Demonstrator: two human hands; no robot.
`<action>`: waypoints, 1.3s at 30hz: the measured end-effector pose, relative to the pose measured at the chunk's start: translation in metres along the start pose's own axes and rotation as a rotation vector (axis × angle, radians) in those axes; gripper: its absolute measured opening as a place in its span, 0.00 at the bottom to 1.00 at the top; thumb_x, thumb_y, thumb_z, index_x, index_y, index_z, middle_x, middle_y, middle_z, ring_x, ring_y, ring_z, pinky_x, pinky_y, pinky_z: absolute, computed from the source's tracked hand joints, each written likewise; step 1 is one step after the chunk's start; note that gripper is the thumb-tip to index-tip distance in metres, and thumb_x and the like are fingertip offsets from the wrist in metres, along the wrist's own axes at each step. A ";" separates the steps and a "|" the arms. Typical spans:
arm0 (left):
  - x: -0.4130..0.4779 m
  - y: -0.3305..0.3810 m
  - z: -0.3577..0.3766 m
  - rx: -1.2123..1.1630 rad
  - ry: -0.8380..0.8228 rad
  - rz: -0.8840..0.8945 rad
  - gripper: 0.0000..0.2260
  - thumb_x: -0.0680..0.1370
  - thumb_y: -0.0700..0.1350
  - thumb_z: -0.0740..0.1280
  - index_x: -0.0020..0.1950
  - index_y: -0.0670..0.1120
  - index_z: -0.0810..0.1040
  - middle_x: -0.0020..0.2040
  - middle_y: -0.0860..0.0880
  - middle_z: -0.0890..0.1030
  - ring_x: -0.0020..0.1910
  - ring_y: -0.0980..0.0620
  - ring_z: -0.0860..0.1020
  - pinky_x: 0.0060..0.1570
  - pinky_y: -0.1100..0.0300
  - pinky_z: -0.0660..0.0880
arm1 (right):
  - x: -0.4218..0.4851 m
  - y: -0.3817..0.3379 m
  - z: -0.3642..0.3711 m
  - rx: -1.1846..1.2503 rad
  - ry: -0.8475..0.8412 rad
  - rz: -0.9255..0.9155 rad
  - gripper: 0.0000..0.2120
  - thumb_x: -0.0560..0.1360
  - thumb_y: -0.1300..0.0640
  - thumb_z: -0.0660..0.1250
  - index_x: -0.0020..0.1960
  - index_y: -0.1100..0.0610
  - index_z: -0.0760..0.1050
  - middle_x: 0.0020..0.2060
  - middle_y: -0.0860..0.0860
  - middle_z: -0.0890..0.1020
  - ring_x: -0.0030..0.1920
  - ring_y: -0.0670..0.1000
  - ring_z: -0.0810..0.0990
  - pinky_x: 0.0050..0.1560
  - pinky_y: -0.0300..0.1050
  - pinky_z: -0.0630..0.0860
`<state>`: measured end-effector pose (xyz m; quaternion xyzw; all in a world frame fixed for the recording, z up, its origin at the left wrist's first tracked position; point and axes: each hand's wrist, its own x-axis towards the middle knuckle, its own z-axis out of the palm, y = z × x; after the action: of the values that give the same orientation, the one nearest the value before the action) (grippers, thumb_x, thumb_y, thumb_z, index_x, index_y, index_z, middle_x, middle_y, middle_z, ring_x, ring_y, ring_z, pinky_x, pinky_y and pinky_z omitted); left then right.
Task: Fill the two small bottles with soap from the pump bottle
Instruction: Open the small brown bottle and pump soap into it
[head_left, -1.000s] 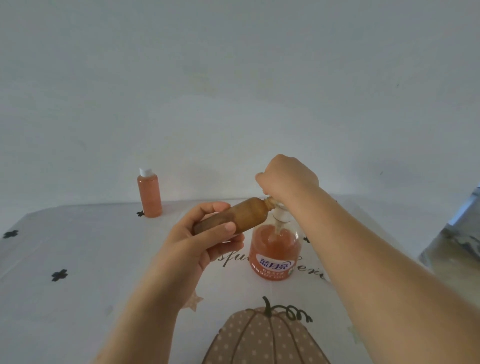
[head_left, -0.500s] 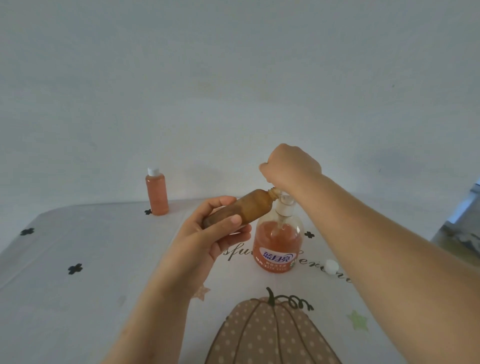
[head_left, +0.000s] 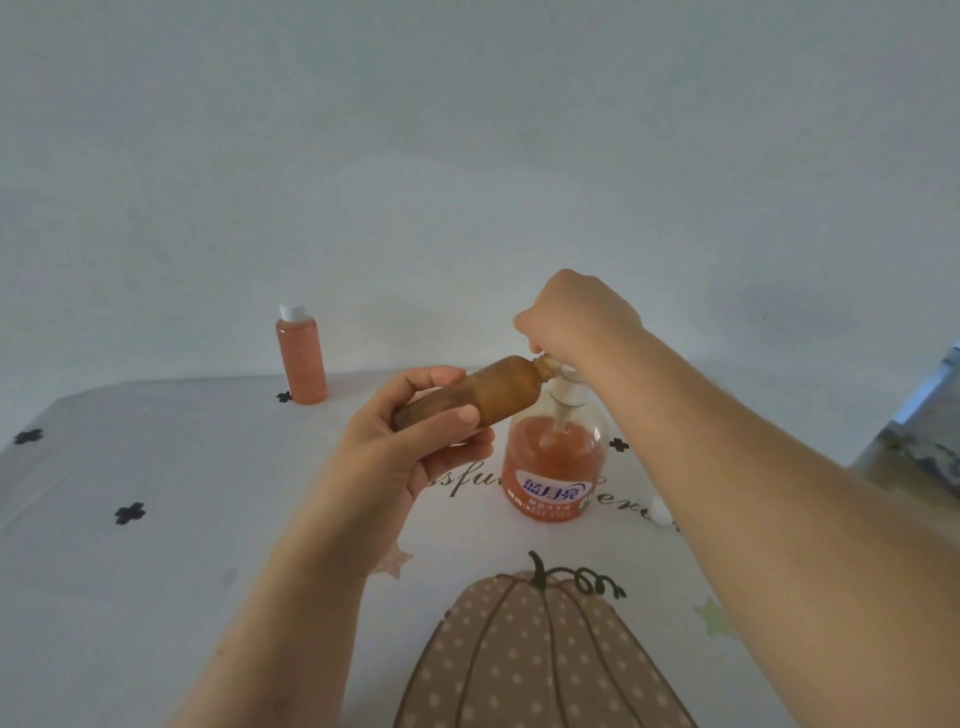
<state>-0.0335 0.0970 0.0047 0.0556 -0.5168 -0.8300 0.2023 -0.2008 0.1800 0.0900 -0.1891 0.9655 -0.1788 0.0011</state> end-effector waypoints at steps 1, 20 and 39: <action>0.001 0.000 -0.001 0.003 0.001 0.001 0.16 0.67 0.36 0.72 0.54 0.42 0.79 0.47 0.41 0.83 0.41 0.41 0.82 0.46 0.54 0.82 | 0.000 0.000 0.001 0.001 0.002 0.005 0.08 0.73 0.60 0.65 0.47 0.55 0.83 0.36 0.51 0.81 0.33 0.51 0.77 0.31 0.41 0.65; -0.006 0.002 0.004 -0.042 -0.033 0.034 0.14 0.68 0.34 0.70 0.52 0.44 0.79 0.50 0.40 0.83 0.42 0.41 0.83 0.45 0.55 0.81 | -0.011 0.001 -0.014 -0.071 0.159 -0.144 0.15 0.77 0.60 0.62 0.33 0.55 0.64 0.29 0.49 0.69 0.28 0.52 0.66 0.30 0.41 0.59; 0.000 0.000 0.002 0.030 0.013 0.008 0.15 0.66 0.34 0.71 0.51 0.43 0.80 0.49 0.41 0.84 0.41 0.41 0.82 0.46 0.54 0.81 | 0.001 0.008 0.004 0.051 0.085 -0.050 0.07 0.75 0.59 0.64 0.44 0.57 0.81 0.34 0.51 0.79 0.32 0.52 0.75 0.31 0.41 0.64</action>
<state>-0.0344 0.0985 0.0054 0.0619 -0.5280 -0.8210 0.2080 -0.2041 0.1851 0.0834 -0.2052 0.9548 -0.2111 -0.0398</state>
